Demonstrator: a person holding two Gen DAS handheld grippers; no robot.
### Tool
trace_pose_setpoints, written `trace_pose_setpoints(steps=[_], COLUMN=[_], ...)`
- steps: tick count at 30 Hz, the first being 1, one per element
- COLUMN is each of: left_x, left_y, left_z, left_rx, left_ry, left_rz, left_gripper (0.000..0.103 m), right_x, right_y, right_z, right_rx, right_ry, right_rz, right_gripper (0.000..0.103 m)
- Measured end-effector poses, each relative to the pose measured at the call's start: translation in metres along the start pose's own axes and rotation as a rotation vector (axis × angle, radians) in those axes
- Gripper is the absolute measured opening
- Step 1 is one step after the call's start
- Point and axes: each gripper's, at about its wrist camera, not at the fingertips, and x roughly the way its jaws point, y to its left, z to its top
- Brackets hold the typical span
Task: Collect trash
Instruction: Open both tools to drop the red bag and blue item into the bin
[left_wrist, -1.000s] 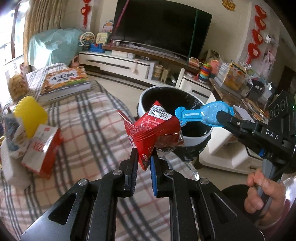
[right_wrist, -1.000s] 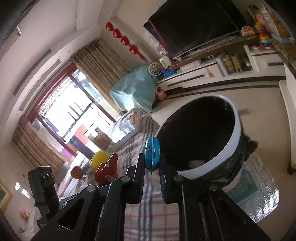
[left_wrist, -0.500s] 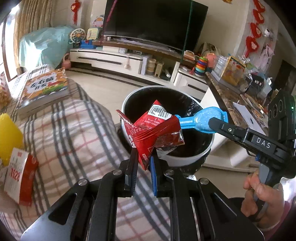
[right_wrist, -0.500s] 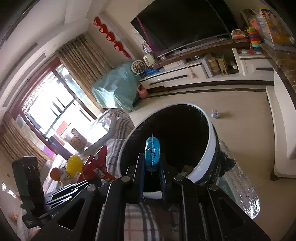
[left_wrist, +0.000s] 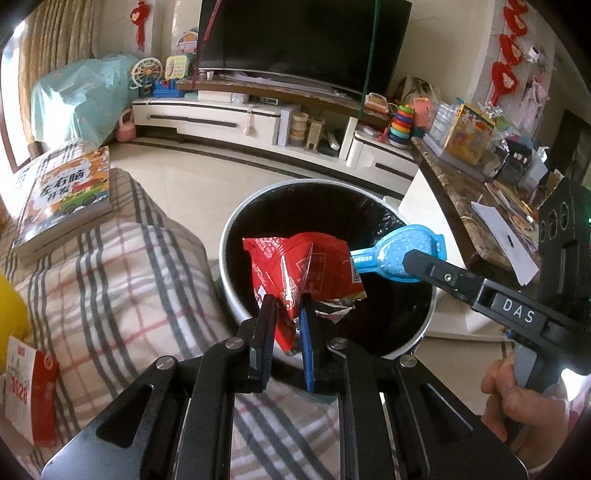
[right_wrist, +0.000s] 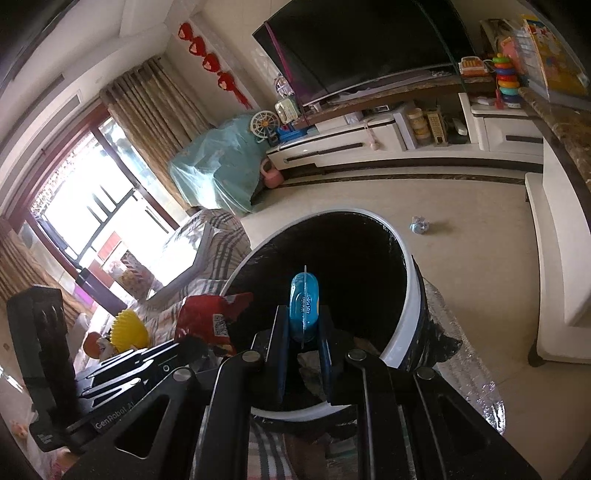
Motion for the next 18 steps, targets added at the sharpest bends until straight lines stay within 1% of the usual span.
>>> trace_pose_setpoints(steps=[3, 5, 6, 8, 9, 10, 11, 13, 14, 18], left_x=[0.006, 0.008, 0.008, 0.006, 0.004, 0.001, -0.001, -0.005, -0.008, -0.022], left_y=[-0.002, -0.001, -0.001, 0.002, 0.003, 0.005, 0.007, 0.012, 0.015, 0.028], left_z=[0.002, 0.002, 0.002, 0.001, 0.000, -0.001, -0.003, -0.007, -0.011, -0.027], left_rx=[0.006, 0.001, -0.004, -0.018, -0.024, -0.028, -0.033, -0.046, -0.057, -0.100], left_ry=[0.010, 0.013, 0.015, 0.008, 0.000, -0.006, -0.008, -0.012, -0.013, -0.022], left_rz=[0.002, 0.005, 0.004, 0.010, 0.012, 0.012, 0.014, 0.021, 0.024, 0.037], left_gripper=[0.012, 0.015, 0.018, 0.038, 0.041, 0.045, 0.049, 0.052, 0.053, 0.058], right_x=[0.003, 0.005, 0.006, 0.007, 0.007, 0.006, 0.006, 0.003, 0.002, -0.003], right_y=[-0.003, -0.004, -0.005, -0.007, -0.008, -0.008, -0.007, -0.006, -0.005, 0.003], right_z=[0.002, 0.004, 0.005, 0.007, 0.007, 0.007, 0.007, 0.006, 0.005, -0.001], right_rx=[0.002, 0.004, 0.006, 0.014, 0.017, 0.019, 0.021, 0.023, 0.023, 0.019], right_ry=[0.006, 0.011, 0.016, 0.022, 0.024, 0.023, 0.021, 0.015, 0.011, 0.003], right_rz=[-0.007, -0.012, -0.012, -0.014, -0.016, -0.017, -0.018, -0.014, -0.010, -0.001], right_gripper=[0.014, 0.016, 0.019, 0.021, 0.025, 0.032, 0.036, 0.051, 0.054, 0.073])
